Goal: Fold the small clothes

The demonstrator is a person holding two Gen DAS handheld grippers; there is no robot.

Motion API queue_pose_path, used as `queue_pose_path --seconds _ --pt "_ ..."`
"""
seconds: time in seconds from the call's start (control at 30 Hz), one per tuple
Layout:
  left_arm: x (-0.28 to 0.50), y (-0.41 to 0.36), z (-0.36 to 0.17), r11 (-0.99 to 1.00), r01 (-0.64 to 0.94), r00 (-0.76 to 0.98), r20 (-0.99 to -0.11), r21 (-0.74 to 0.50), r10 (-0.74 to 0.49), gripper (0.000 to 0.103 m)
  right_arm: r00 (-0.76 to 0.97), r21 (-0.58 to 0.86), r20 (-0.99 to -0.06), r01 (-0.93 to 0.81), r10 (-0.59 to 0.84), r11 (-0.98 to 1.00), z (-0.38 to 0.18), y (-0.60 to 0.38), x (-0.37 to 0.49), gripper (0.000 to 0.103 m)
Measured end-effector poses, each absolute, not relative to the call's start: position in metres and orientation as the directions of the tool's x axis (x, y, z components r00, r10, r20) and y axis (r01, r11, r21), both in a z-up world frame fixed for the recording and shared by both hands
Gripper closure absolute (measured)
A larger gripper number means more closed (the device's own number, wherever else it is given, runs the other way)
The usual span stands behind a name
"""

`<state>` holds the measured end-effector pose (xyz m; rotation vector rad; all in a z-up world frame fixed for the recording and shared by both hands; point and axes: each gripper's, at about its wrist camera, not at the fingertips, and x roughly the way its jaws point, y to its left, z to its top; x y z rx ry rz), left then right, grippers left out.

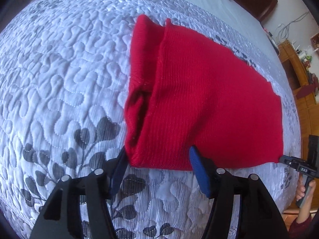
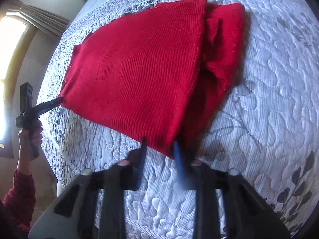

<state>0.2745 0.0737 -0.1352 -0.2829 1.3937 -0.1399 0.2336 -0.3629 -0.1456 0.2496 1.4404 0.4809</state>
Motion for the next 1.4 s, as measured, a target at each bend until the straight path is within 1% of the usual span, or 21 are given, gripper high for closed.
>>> queue_pose_path --seconds 0.03,0.1,0.17,0.3,0.37,0.4,0.43,0.47,0.5,0.53,0.57,0.83,0.97,1.0,1.03,1.07,1.1,1.13,1.17,1.2,1.4 --pt "0.275 0.072 -0.136 0.962 -0.062 0.175 -0.952 -0.267 -0.253 0.047 0.061 0.448 -0.885 -0.165 0.462 0.879 -0.145 -0.364 0.233 0.098" --pt "0.278 0.071 -0.138 0.963 -0.056 0.165 -0.953 -0.265 -0.252 0.083 0.071 0.442 -0.886 -0.171 0.458 0.881 -0.14 -0.369 0.231 0.099" --pt "0.278 0.076 -0.14 0.942 -0.082 0.159 -0.938 -0.325 -0.309 0.086 0.071 0.417 -0.897 -0.185 0.435 0.89 -0.137 -0.372 0.227 0.1" --pt "0.272 0.082 -0.143 0.934 -0.096 0.158 -0.932 -0.343 -0.326 0.087 0.036 0.393 -0.914 -0.17 0.404 0.904 -0.146 -0.381 0.218 0.1" --pt "0.272 0.084 -0.146 0.929 -0.095 0.161 -0.926 -0.358 -0.341 0.086 0.024 0.4 -0.913 -0.157 0.408 0.903 -0.153 -0.381 0.217 0.1" --pt "0.271 0.086 -0.146 0.924 -0.1 0.163 -0.922 -0.369 -0.35 0.083 0.025 0.405 -0.91 -0.154 0.413 0.901 -0.152 -0.381 0.218 0.099" --pt "0.271 0.087 -0.144 0.917 -0.107 0.165 -0.917 -0.384 -0.364 0.081 0.028 0.422 -0.902 -0.143 0.43 0.895 -0.15 -0.382 0.219 0.096" --pt "0.27 0.09 -0.142 0.908 -0.113 0.164 -0.909 -0.403 -0.383 0.074 0.033 0.444 -0.892 -0.124 0.451 0.887 -0.146 -0.385 0.219 0.086" --pt "0.267 0.093 -0.139 0.901 -0.113 0.163 -0.902 -0.419 -0.399 0.065 0.052 0.473 -0.876 -0.09 0.479 0.876 -0.139 -0.39 0.22 0.051" --pt "0.267 0.095 -0.135 0.893 -0.11 0.169 -0.893 -0.437 -0.416 0.062 0.077 0.483 -0.87 -0.073 0.488 0.873 -0.134 -0.395 0.219 0.034" --pt "0.266 0.097 -0.132 0.889 -0.109 0.17 -0.889 -0.445 -0.425 0.061 0.09 0.491 -0.864 -0.062 0.495 0.869 -0.13 -0.4 0.219 0.029" --pt "0.284 0.091 -0.148 0.875 -0.142 0.142 -0.884 -0.463 -0.445 0.057 0.041 0.478 -0.877 -0.008 0.478 0.878 -0.15 -0.405 0.231 0.032" --pt "0.295 0.08 -0.151 0.902 -0.121 0.129 -0.908 -0.413 -0.398 0.059 0.046 0.487 -0.872 0.0 0.487 0.873 -0.161 -0.397 0.239 0.037" --pt "0.296 0.078 -0.151 0.911 -0.118 0.131 -0.916 -0.395 -0.38 0.065 0.046 0.494 -0.868 -0.001 0.494 0.869 -0.162 -0.394 0.241 0.042" --pt "0.297 0.076 -0.151 0.916 -0.114 0.132 -0.92 -0.383 -0.369 0.068 0.04 0.51 -0.859 0.0 0.51 0.86 -0.164 -0.391 0.243 0.047" --pt "0.298 0.075 -0.152 0.921 -0.117 0.129 -0.925 -0.372 -0.358 0.073 0.03 0.528 -0.849 0.007 0.527 0.849 -0.167 -0.388 0.244 0.054" --pt "0.299 0.075 -0.153 0.92 -0.126 0.129 -0.926 -0.37 -0.355 0.081 0.024 0.535 -0.845 0.011 0.535 0.845 -0.169 -0.386 0.246 0.064" --pt "0.299 0.075 -0.153 0.918 -0.134 0.131 -0.924 -0.374 -0.358 0.086 0.021 0.54 -0.842 0.014 0.54 0.842 -0.171 -0.384 0.246 0.07" --pt "0.299 0.074 -0.153 0.912 -0.138 0.133 -0.92 -0.385 -0.368 0.087 0.017 0.548 -0.836 0.021 0.548 0.836 -0.172 -0.383 0.247 0.089" --pt "0.297 0.073 -0.151 0.914 -0.141 0.138 -0.921 -0.381 -0.363 0.088 0.016 0.564 -0.825 0.039 0.564 0.825 -0.172 -0.384 0.247 0.091" --pt "0.277 0.076 -0.131 0.918 -0.129 0.163 -0.921 -0.375 -0.354 0.09 0.081 0.599 -0.799 0.026 0.595 0.8 -0.143 -0.398 0.234 0.094"
